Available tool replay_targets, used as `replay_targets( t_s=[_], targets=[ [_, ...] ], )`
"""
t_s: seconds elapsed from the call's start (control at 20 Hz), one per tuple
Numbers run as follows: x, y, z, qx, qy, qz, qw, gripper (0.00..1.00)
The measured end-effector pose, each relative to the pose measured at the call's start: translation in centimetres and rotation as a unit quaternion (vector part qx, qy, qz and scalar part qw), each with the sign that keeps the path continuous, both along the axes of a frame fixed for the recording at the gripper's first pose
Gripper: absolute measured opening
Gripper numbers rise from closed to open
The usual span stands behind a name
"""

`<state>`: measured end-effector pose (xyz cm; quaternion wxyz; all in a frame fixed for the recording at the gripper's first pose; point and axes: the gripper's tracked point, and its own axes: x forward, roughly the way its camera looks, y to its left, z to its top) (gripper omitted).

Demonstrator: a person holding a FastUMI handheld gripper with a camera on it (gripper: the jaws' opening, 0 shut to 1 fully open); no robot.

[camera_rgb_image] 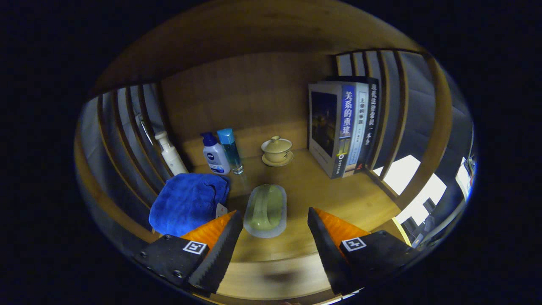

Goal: Pull open the drawer, take out the items inside it, and place them on the countertop above the cabinet.

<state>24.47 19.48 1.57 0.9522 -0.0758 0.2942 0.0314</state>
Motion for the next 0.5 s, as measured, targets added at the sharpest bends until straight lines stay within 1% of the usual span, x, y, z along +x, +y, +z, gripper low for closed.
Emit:
replay_targets(
  t_s=[0.25,0.5],
  targets=[
    [-4.8,-0.7,1.6,0.042,-0.038,0.012,0.998,0.99],
    [-8.9,-1.8,2.9,0.050,-0.105,0.035,0.993,0.99]
  ],
)
